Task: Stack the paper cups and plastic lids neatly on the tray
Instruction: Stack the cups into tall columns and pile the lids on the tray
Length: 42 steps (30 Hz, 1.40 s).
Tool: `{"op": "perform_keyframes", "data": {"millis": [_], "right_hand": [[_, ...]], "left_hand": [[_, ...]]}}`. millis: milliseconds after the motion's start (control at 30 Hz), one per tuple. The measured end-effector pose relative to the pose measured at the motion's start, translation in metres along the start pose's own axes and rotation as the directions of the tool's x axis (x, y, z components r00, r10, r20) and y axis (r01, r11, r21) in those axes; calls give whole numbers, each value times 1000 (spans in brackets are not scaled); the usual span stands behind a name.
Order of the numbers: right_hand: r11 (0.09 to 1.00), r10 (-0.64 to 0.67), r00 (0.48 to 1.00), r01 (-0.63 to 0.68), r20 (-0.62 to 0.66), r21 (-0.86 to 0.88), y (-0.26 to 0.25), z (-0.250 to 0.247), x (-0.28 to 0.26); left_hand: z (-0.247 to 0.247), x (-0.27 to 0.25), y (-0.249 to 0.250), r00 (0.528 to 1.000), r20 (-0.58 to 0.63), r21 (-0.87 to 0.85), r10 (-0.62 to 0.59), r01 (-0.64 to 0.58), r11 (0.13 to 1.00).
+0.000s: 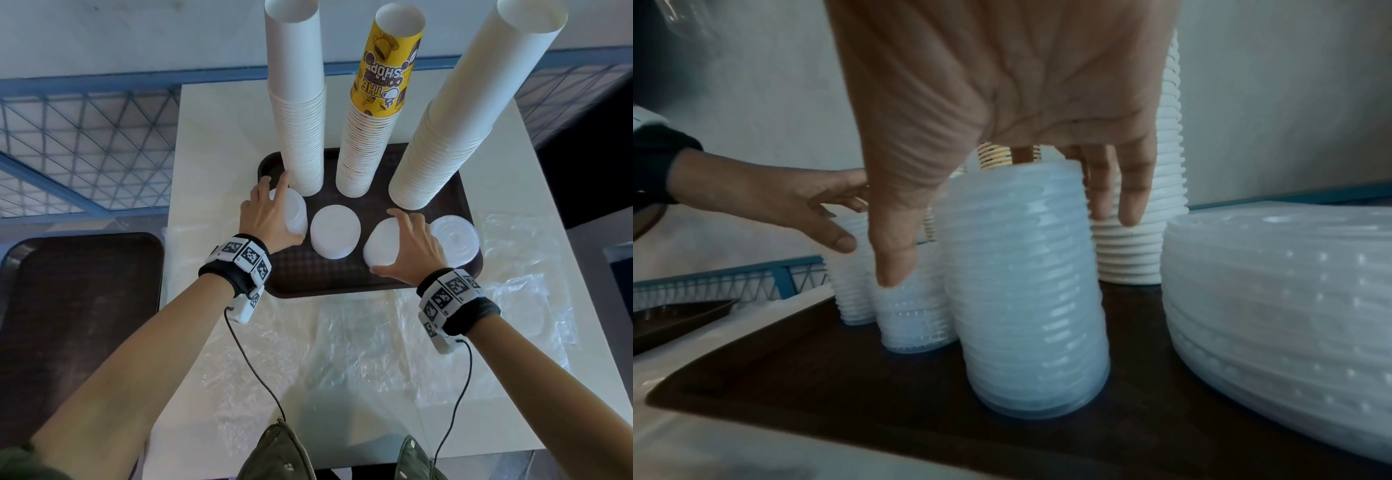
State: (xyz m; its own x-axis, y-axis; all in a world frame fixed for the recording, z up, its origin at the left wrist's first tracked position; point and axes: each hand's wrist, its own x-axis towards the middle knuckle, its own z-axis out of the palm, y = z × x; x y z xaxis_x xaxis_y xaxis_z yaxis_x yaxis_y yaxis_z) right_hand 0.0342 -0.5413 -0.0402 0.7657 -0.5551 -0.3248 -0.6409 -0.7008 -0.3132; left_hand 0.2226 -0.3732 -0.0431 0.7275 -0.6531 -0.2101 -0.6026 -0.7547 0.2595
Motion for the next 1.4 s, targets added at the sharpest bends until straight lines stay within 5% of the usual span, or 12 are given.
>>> {"op": "perform_keyframes", "data": {"millis": [233, 600, 933, 1400], "right_hand": [[997, -60, 993, 65, -99, 43, -1, 5, -10], [995, -95, 991, 96, -98, 3, 2, 13, -10], [984, -93, 990, 75, -105, -159, 2, 24, -10], [992, -71, 977, 49, -200, -112, 6, 19, -33]], "left_hand": [[7, -11, -7, 978, -81, 22, 193, -192, 981], [4, -4, -7, 994, 43, -177, 104, -95, 980], [13, -11, -8, 980, 11, 195, 196, -195, 961], [11, -21, -12, 972, 55, 184, 229, -236, 954]]}}
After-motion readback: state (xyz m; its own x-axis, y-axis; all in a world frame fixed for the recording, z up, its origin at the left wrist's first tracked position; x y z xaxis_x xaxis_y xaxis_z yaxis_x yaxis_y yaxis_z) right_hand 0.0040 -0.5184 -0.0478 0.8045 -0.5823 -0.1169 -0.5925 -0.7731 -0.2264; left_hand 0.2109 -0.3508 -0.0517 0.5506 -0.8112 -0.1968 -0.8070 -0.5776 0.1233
